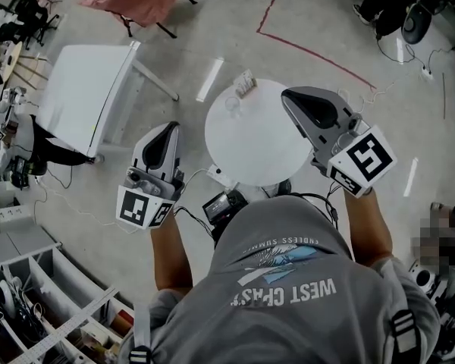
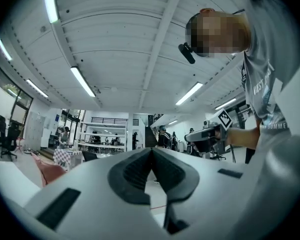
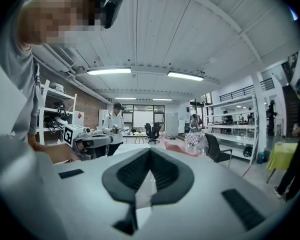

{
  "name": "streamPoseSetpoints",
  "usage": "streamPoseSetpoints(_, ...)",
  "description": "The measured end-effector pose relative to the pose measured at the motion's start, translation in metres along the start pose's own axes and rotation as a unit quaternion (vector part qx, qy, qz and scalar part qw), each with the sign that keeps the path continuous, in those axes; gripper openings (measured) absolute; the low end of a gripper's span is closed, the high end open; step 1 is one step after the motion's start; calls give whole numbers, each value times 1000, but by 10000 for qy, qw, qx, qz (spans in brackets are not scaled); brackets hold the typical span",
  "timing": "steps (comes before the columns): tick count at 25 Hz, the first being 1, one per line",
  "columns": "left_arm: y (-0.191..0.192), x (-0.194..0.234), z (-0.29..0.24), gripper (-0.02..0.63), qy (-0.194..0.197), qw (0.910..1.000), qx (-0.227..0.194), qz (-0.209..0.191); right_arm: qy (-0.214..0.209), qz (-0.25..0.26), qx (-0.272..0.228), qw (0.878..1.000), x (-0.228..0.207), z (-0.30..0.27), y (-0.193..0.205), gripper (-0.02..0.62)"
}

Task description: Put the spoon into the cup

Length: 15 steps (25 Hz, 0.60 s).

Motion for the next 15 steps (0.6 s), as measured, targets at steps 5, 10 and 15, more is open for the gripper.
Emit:
streamPoseSetpoints(5, -10, -10, 1, 5, 147, 9997, -119, -161, -48, 107, -43, 9999, 6, 4, -1, 2)
streamPoseSetpoints(10, -16, -25, 8, 5, 303, 9990, -206, -274, -77, 247, -73, 9996, 17, 11, 0, 2)
streamPoseSetpoints(15, -17, -35, 19, 5, 379, 9985, -216, -322, -94, 304, -88, 9995, 30, 13, 2, 2)
Point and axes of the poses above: the fingertips, and each gripper's own axes: z backward along the fingers, x to its left, y out of its underside, the point moved 3 cm from there along z, backward along the fingers, and after that the axes turned 3 degrees about z, right-handed, at the moved point
